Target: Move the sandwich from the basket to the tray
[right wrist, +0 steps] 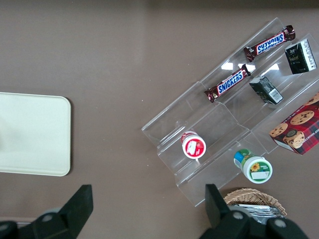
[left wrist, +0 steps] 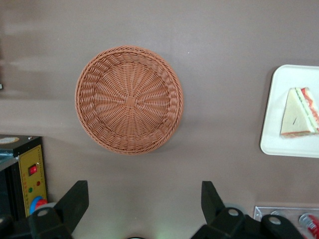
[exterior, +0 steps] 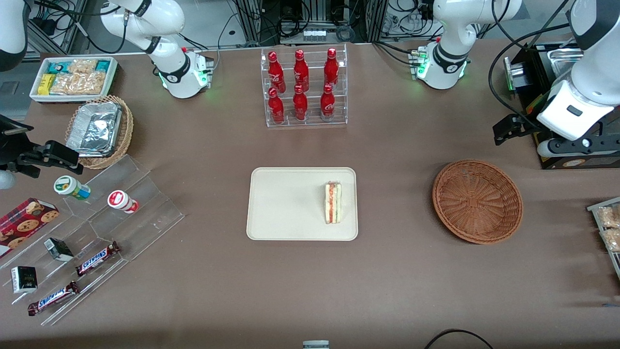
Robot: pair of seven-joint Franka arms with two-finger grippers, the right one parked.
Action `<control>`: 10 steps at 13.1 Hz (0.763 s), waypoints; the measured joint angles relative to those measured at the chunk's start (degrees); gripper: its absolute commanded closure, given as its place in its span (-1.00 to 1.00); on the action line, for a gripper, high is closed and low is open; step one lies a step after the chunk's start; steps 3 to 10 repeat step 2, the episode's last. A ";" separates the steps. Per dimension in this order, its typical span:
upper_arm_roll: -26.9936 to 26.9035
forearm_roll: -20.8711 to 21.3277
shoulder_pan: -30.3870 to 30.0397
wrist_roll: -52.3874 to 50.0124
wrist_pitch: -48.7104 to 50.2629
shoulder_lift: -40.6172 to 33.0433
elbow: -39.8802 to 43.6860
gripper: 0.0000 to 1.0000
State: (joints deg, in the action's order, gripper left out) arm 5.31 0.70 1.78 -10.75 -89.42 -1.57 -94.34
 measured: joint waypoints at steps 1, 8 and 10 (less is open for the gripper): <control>0.03 0.12 0.00 -0.39 0.06 -0.06 0.13 -1.00; 0.03 0.21 -0.05 -0.44 0.31 -0.12 0.18 -1.00; 0.03 0.21 -0.05 -0.44 0.31 -0.12 0.18 -1.00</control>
